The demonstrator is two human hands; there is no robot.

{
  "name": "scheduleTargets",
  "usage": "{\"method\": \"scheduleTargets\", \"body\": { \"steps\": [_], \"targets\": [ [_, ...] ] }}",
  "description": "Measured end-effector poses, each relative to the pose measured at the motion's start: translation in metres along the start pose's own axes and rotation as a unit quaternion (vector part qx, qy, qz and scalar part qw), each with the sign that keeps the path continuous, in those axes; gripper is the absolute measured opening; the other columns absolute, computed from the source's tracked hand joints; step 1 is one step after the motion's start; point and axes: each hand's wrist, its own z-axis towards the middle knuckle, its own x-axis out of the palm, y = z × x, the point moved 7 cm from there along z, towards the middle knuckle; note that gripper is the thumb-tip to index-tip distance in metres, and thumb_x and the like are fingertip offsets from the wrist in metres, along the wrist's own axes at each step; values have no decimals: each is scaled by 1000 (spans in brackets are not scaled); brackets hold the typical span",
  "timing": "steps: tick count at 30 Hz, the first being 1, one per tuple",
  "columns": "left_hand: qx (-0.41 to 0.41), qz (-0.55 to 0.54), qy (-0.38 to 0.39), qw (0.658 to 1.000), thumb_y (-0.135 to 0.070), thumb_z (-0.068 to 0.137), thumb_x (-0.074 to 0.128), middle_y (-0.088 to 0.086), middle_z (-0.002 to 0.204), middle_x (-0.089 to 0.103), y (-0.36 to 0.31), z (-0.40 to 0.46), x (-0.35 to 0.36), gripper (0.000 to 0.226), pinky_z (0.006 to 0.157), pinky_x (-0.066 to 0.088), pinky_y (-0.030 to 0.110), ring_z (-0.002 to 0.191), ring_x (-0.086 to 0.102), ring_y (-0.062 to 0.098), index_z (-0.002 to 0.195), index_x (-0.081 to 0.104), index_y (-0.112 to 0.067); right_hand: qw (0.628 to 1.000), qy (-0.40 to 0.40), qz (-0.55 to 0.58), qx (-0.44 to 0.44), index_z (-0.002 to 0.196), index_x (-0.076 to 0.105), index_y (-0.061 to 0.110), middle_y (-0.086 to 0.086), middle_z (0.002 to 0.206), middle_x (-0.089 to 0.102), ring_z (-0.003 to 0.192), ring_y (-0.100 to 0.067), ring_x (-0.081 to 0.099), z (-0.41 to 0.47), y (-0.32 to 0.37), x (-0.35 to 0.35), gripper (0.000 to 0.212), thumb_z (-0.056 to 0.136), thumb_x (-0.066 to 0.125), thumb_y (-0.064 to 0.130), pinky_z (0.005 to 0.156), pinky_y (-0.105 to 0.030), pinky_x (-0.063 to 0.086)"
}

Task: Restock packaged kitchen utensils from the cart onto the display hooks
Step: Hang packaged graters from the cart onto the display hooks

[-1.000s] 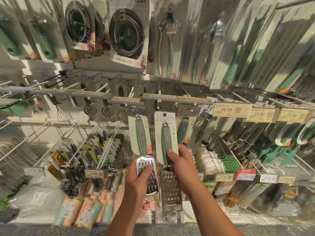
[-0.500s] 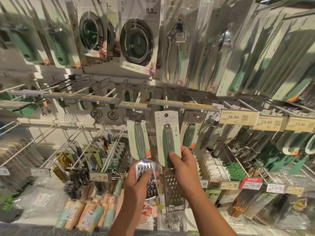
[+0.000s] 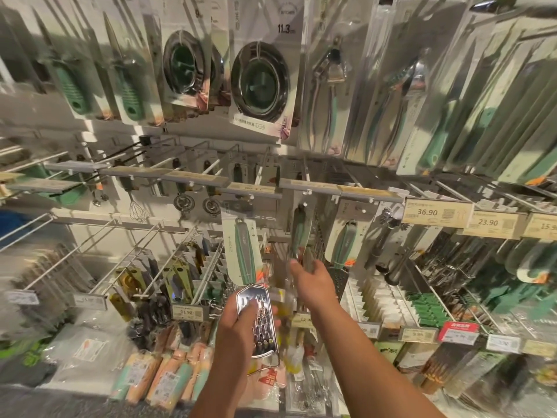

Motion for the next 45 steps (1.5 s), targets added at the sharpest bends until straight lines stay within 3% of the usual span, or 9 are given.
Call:
{"method": "scheduleTargets", "body": {
  "steps": [3,7,9,13,16,21,29,40,45],
  "targets": [
    [-22,-7,-20,1000,-25,103,59,-19,83,61,3,-1,-5,18,71,43,28,74,53,5,103,63,-43,998,49,16,26,123,64,19,-4,128,66,114,-24,64,-9,-13,9,35,102,60,46,101,-45,51],
    [-62,15,16,998,-43,84,76,7,130,70,16,-3,1,35,107,47,54,118,66,28,116,74,-30,995,98,17,-7,88,67,18,5,83,70,78,-12,64,-18,-7,23,32,101,61,46,72,-28,51],
    [-82,8,21,996,-18,94,69,6,123,75,20,-3,1,20,101,51,40,110,70,21,113,75,-22,994,91,47,-37,85,64,16,10,71,68,64,-5,62,-19,0,22,27,102,63,37,61,-19,48],
    [-95,26,50,994,3,98,59,-10,79,79,27,-2,6,33,73,51,29,73,74,7,87,73,-25,994,78,55,-57,100,67,15,-1,92,77,83,-16,73,-20,1,20,20,100,66,35,69,-28,55],
    [-112,18,50,992,3,98,59,-9,71,77,28,-1,7,39,67,49,30,62,72,2,76,72,-26,993,65,74,-61,107,67,16,-4,102,78,98,-27,74,-23,-2,19,20,101,64,36,88,-46,60],
    [-106,26,46,993,-6,102,56,7,96,80,27,-1,5,20,79,58,36,86,76,18,111,73,-13,988,35,122,-90,108,67,13,-11,106,76,99,-30,72,-28,-2,7,17,101,65,29,89,-49,56],
    [-81,20,62,995,-10,105,52,18,108,75,13,-1,12,20,62,58,23,79,72,17,115,68,-6,986,-48,106,-120,102,67,21,-6,98,76,89,-29,72,-25,15,-13,20,100,63,40,79,-45,56],
    [-55,10,46,997,-18,105,54,3,112,77,4,2,2,21,80,56,28,105,72,21,118,70,-16,991,-115,37,-60,87,56,8,-7,84,56,79,-24,54,13,28,-18,43,98,63,49,75,-39,44],
    [-45,9,40,998,-21,104,55,-2,108,79,9,6,-11,21,84,57,30,104,73,20,118,70,-18,995,-48,26,78,142,50,3,-11,138,55,132,-37,51,30,-8,-17,67,99,60,54,112,-52,42]
  ]
}}
